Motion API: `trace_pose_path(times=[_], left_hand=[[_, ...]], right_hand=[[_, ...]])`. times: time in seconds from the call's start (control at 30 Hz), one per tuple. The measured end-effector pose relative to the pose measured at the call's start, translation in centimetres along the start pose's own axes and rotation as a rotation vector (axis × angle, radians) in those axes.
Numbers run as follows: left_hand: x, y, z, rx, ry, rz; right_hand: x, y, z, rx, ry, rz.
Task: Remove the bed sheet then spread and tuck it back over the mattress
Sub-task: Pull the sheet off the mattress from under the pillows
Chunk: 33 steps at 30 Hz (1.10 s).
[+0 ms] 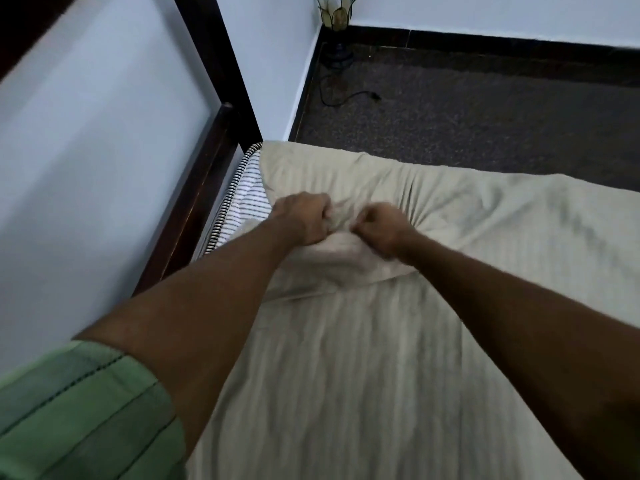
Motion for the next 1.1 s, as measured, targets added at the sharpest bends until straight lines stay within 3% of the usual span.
trace_pose_path(times=[0.03,0.07,0.13,0.23,0.33,0.4,0.5,0.63,0.7,0.73,0.8,0.87,0.93,1.0,1.1], left_hand=[[0.0,-0.2,0.0,-0.140,0.011,0.039],[-0.2,0.1,0.0,-0.208,0.029,-0.006],[-0.5,0.6,0.0,-0.267,0.051,-0.082],[-0.5,1.4,0.1,-0.367,0.030,-0.098],[-0.6,2.6,0.6,-0.431,0.106,-0.087],[-0.5,2.8,1.5,-0.483,0.204,0.019],[0.1,2.3,2.7,-0.443,0.225,0.190],[-0.5,1.9,2.5,-0.186,0.176,-0.068],[-1.4,2.3,2.6,-0.112,0.143,-0.095],[-1.7,2.6,2.6,-0.122,0.136,-0.141],[-1.6,2.6,2.4,-0.135,0.028,-0.239],[-0.9,2.0,2.6,-0.159,-0.129,-0.178],[-0.9,1.2,3.0,-0.235,-0.179,-0.092],[-1.8,1.0,4.0,-0.341,-0.120,-0.063],[-4.0,1.7,6.0,-0.489,0.008,-0.006]], right_hand=[[-0.9,-0.7,0.0,-0.244,-0.008,0.087],[-1.1,-1.4,0.0,-0.380,-0.036,0.249],[-1.4,-2.6,-1.0,-0.397,-0.106,0.531],[-1.2,-2.3,-2.2,-0.408,-0.191,0.715],[-0.2,-1.0,-1.5,-0.504,-0.345,0.633],[-0.2,-1.2,-1.0,-0.507,-0.180,0.377],[-0.2,-0.1,0.0,-0.288,0.158,0.231],[2.1,2.9,3.7,0.310,0.169,-0.090],[1.6,3.9,5.3,0.473,0.217,-0.310],[0.8,4.3,5.4,0.451,0.227,-0.399],[-0.6,3.9,4.3,0.137,0.190,-0.455],[-1.2,2.5,4.0,-0.245,0.134,-0.317],[-0.9,1.4,4.2,-0.454,0.044,-0.136],[-0.5,1.3,4.7,-0.534,-0.074,0.098],[-1.2,2.1,6.2,-0.508,-0.124,0.304]])
Point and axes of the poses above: each hand's wrist, its own z-axis away from the middle knuckle, its own y-axis out of the palm, x = y × z, the point moved 4 cm from there along -z, towards the middle knuckle, and after that the axes turned 11 degrees about z, right-handed, at the moved point
